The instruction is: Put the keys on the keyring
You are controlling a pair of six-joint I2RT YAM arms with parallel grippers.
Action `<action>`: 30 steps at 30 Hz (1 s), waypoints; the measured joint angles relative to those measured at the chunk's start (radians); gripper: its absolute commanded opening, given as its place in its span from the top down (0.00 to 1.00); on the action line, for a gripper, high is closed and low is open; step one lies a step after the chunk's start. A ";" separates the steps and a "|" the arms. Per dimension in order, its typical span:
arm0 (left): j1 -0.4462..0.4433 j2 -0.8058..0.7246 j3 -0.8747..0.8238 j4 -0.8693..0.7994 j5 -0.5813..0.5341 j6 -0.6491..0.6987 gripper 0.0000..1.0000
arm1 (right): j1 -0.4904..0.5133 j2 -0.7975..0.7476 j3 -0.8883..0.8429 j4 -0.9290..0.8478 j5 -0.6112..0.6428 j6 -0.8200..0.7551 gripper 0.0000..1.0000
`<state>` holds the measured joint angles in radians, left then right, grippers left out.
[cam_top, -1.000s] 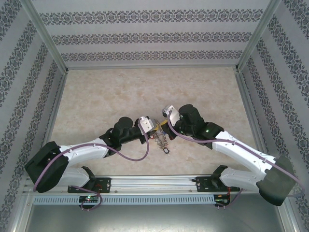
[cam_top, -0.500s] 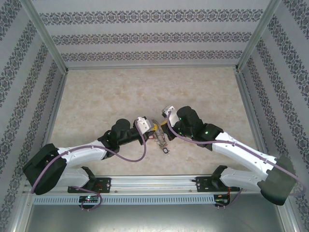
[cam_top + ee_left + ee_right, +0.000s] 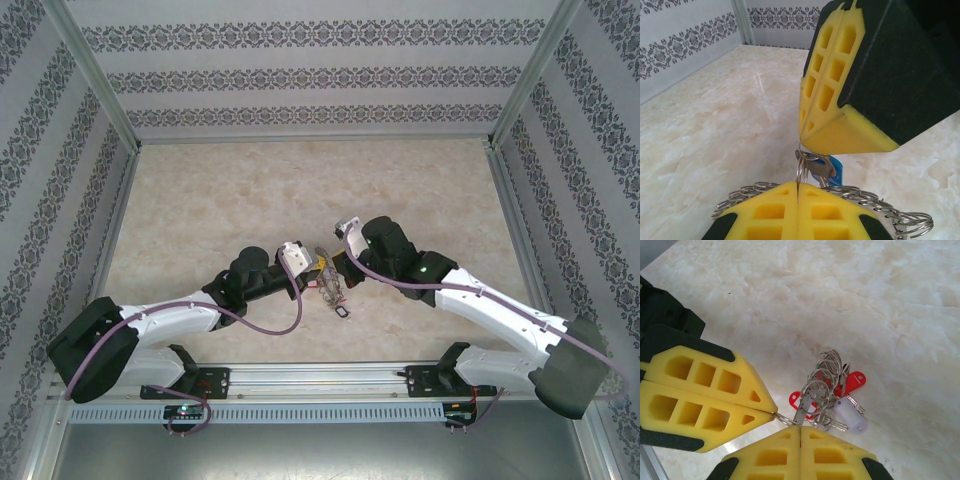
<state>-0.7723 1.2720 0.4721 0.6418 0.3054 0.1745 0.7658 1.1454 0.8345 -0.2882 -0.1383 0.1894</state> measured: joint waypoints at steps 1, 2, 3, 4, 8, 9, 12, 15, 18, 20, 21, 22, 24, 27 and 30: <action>0.000 0.002 0.000 0.002 0.000 0.000 1.00 | -0.005 0.003 0.001 0.000 -0.001 0.005 1.00; 0.000 0.005 0.000 0.003 0.000 0.000 1.00 | -0.008 0.004 0.002 0.000 -0.002 0.012 1.00; 0.000 0.006 0.000 0.006 -0.002 0.000 1.00 | -0.013 0.006 0.002 -0.001 -0.005 0.019 1.00; 0.000 0.006 -0.001 0.008 -0.005 0.000 1.00 | -0.019 0.006 0.001 -0.001 -0.003 0.025 1.00; 0.000 0.006 -0.024 0.031 -0.029 0.000 1.00 | -0.058 0.001 -0.012 0.002 0.006 0.055 1.00; 0.000 0.006 -0.030 0.032 -0.030 -0.001 1.00 | -0.064 -0.001 -0.017 0.002 0.006 0.061 1.00; 0.000 0.006 -0.042 0.043 -0.032 -0.006 1.00 | -0.071 -0.004 -0.024 0.002 -0.007 0.068 1.00; 0.000 0.006 -0.047 0.055 -0.045 -0.007 0.91 | -0.070 -0.004 -0.025 0.010 -0.047 0.066 1.00; 0.000 0.007 -0.041 0.048 -0.039 0.000 0.87 | -0.070 -0.004 -0.022 0.010 -0.075 0.059 1.00; 0.000 0.017 -0.026 0.048 -0.025 0.005 0.81 | -0.070 -0.004 -0.016 0.008 -0.088 0.051 1.00; -0.001 0.024 -0.017 0.048 -0.021 0.009 0.74 | -0.070 -0.004 -0.014 0.008 -0.092 0.050 1.00; -0.001 0.033 -0.007 0.048 -0.018 0.010 0.72 | -0.070 -0.004 -0.014 0.009 -0.096 0.048 1.00; -0.003 0.046 0.002 0.050 -0.013 0.008 0.73 | -0.070 -0.004 -0.014 0.009 -0.106 0.046 1.00; -0.006 0.066 0.014 0.043 -0.003 0.020 0.72 | -0.070 -0.004 -0.014 0.008 -0.117 0.040 1.00; -0.007 0.069 0.017 0.040 0.000 0.031 0.72 | -0.070 -0.004 -0.013 0.008 -0.123 0.039 1.00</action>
<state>-0.7792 1.3407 0.4889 0.6819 0.3058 0.2058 0.6960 1.1412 0.8211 -0.2802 -0.2615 0.2287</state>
